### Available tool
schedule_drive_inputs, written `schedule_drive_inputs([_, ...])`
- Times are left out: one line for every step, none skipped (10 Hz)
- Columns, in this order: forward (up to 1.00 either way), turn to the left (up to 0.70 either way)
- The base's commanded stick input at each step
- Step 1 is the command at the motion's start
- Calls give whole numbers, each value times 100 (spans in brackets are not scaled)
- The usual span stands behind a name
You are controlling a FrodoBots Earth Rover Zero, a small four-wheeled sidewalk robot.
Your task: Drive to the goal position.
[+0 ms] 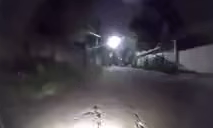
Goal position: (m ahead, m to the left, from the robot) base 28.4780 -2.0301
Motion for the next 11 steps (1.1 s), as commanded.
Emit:
schedule_drive_inputs([100, -40])
schedule_drive_inputs([100, -40])
schedule_drive_inputs([100, -20])
schedule_drive_inputs([100, -1])
schedule_drive_inputs([100, 0])
schedule_drive_inputs([100, 0])
schedule_drive_inputs([100, 0])
schedule_drive_inputs([100, 0])
schedule_drive_inputs([100, 0])
schedule_drive_inputs([100, 0])
schedule_drive_inputs([100, 0])
